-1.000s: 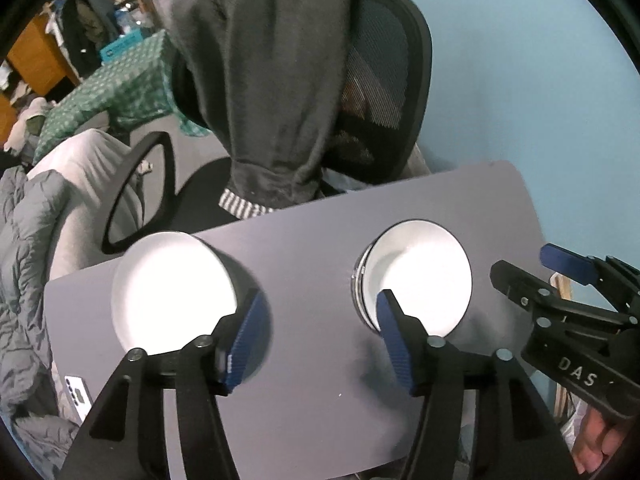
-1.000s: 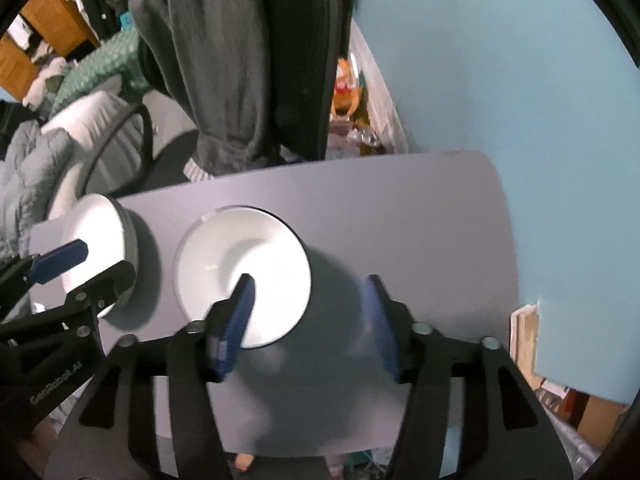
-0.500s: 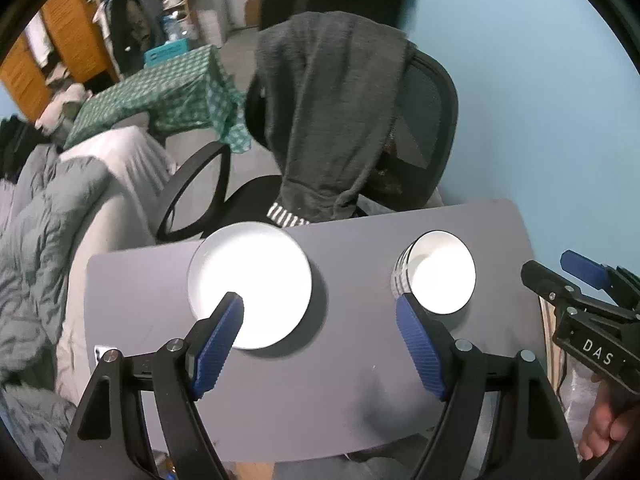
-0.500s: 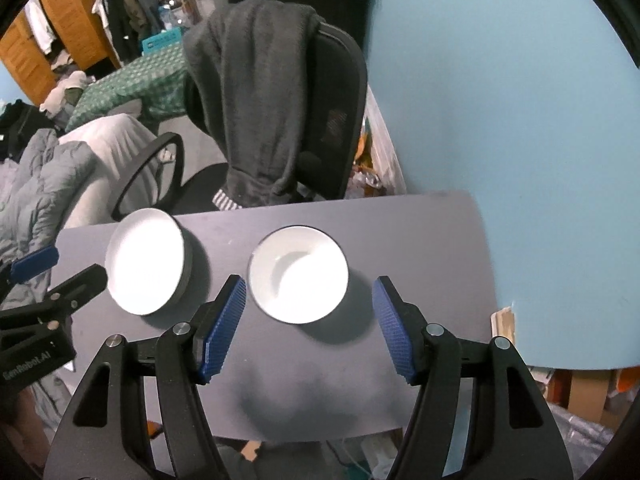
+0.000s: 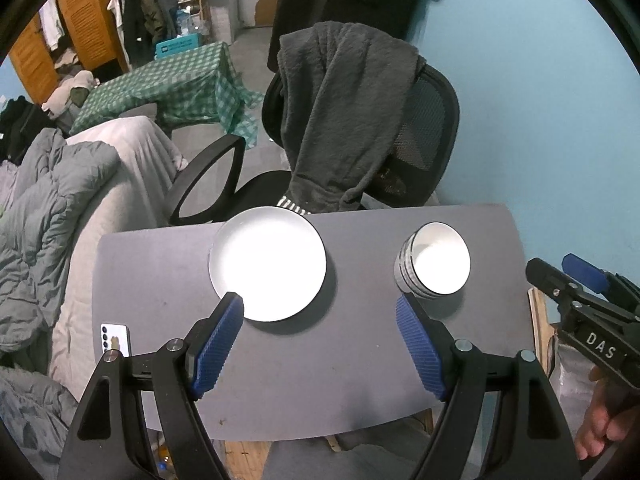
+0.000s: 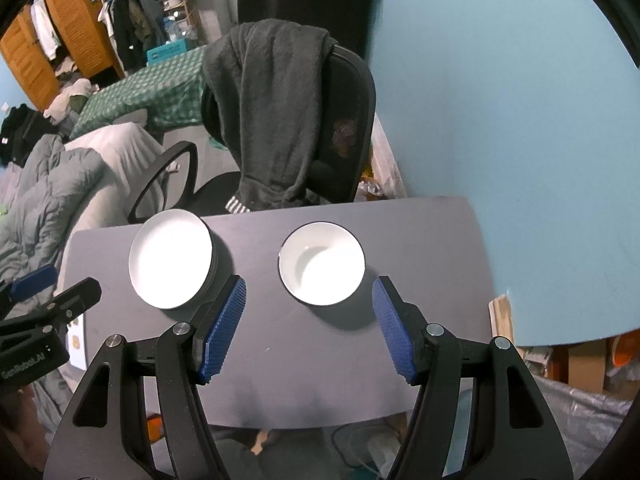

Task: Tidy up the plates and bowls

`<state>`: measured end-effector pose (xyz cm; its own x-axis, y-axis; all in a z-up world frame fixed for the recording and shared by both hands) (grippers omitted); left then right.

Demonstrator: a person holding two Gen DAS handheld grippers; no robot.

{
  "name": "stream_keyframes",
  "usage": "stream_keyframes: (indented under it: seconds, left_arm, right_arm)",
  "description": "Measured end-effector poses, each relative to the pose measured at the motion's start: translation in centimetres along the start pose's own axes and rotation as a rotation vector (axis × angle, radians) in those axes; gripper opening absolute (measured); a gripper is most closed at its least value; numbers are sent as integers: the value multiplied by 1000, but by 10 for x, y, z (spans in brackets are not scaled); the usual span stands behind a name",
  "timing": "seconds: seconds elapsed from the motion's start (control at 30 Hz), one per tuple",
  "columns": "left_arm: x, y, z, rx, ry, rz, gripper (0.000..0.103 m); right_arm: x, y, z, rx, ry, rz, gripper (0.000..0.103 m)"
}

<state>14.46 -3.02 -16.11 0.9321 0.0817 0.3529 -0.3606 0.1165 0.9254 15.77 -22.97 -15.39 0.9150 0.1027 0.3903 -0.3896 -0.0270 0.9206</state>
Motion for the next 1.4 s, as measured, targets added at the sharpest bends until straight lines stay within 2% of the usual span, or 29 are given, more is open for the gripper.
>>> stream_keyframes:
  seconds: [0.23, 0.53, 0.83, 1.03, 1.4]
  left_arm:
    - [1, -7, 15, -20, -44, -18, 80]
    - [2, -39, 34, -14, -92, -40, 80]
    - [1, -81, 61, -17, -112, -99, 80]
    - [3, -113, 74, 1, -119, -134, 80]
    - [-2, -186, 88, 7, -89, -247, 80]
  right_arm:
    - [-9, -2, 6, -19, -29, -14, 65]
    - [-18, -22, 29, -51, -35, -53, 65]
    - [-20, -49, 54, -65, -25, -97, 65]
    - [-23, -82, 67, -23, -34, -153, 65]
    - [-30, -149, 82, 76, -28, -240, 65]
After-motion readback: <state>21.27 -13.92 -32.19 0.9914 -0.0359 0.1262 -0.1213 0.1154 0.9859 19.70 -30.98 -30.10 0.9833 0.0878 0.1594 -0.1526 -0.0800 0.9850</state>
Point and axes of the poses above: each gripper's, at about its wrist camera, not at the fingertips, and y roughly against the way its jaws point, z to its right, x to its top, the point moved 10 cm from there along -y, roughly the way its jaws point, and after that the axes turned 5 degrees about y, right-handed, at the moved point
